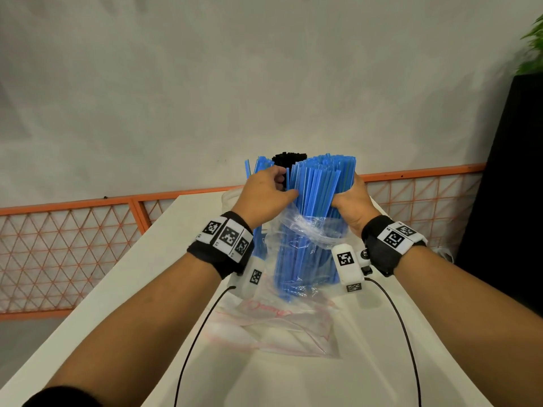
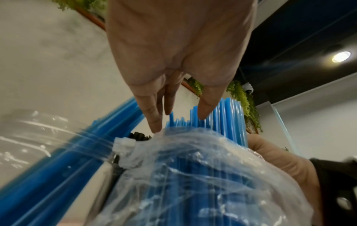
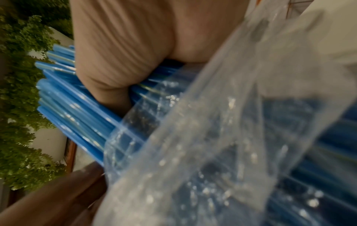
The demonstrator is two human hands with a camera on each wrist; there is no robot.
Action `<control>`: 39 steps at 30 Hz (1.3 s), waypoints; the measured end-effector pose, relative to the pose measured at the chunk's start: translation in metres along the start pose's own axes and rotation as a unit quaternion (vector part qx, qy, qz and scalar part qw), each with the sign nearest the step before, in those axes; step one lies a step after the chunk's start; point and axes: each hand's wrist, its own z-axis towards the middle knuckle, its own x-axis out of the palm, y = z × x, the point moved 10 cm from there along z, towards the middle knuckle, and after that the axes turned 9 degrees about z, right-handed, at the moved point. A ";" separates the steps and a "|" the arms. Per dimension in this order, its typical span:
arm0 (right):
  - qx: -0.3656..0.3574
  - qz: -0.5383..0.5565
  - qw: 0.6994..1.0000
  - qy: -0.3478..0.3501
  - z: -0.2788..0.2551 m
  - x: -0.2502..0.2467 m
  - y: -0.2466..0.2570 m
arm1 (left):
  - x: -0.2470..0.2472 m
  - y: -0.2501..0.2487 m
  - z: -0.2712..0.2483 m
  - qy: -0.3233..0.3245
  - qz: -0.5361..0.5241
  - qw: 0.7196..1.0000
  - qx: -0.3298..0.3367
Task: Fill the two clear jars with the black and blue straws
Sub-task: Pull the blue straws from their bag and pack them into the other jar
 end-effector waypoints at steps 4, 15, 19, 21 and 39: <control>0.000 0.005 1.000 0.006 0.001 0.000 -0.002 | 0.012 -0.003 0.012 0.024 -0.005 0.999 -0.031; 0.016 -0.002 1.000 0.010 0.007 0.001 -0.007 | 0.051 0.014 0.017 0.113 -0.158 0.968 -0.157; 0.020 -0.002 1.000 0.012 0.009 0.002 -0.009 | 0.063 0.011 0.020 0.139 -0.154 0.962 -0.175; 0.024 -0.001 1.000 0.015 0.010 0.002 -0.011 | 0.066 0.015 0.020 0.137 -0.168 0.956 -0.196; 0.026 0.004 0.999 0.034 0.010 0.005 -0.011 | 0.055 0.030 0.013 0.073 -0.242 0.960 -0.119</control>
